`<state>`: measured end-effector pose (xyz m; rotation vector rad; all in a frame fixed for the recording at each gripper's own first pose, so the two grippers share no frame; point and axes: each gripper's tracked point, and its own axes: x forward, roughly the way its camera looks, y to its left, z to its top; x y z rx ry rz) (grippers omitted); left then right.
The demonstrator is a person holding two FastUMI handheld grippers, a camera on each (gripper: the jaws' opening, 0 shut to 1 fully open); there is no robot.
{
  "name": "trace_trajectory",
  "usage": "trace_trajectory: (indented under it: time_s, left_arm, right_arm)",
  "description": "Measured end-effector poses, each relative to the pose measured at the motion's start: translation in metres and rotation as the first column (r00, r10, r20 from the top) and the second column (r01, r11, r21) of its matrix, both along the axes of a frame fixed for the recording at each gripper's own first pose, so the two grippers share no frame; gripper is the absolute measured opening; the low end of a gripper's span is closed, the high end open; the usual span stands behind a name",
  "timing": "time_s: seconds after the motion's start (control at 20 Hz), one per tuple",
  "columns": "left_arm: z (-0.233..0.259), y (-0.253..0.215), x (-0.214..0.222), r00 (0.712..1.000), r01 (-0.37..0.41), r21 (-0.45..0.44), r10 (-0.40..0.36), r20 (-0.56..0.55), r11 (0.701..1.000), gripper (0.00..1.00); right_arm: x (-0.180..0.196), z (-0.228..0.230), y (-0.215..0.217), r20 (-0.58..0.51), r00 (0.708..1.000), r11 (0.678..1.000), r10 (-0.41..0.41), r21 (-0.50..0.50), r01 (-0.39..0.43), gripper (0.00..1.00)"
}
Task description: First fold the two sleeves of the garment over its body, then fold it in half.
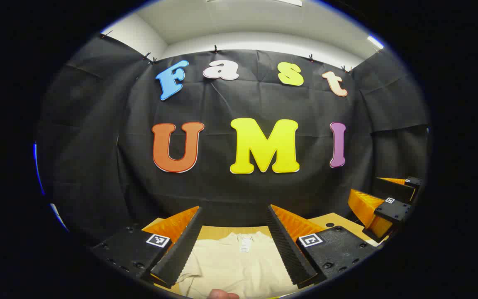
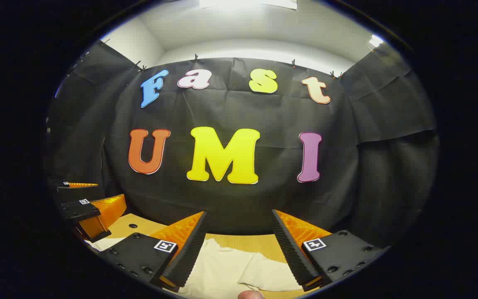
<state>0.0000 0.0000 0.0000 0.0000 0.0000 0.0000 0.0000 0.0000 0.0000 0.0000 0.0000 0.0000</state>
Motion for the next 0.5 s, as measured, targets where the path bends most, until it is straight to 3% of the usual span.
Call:
trace_trajectory:
  time_s: [0.5]
  left_arm:
    - [0.0027,-0.0054,0.0062,1.000,-0.014,0.015,0.014,-0.002,1.000,0.96]
  right_arm:
    - [0.0067,0.0035,-0.0099,0.007,1.000,1.000,0.000,0.018,0.000,0.94]
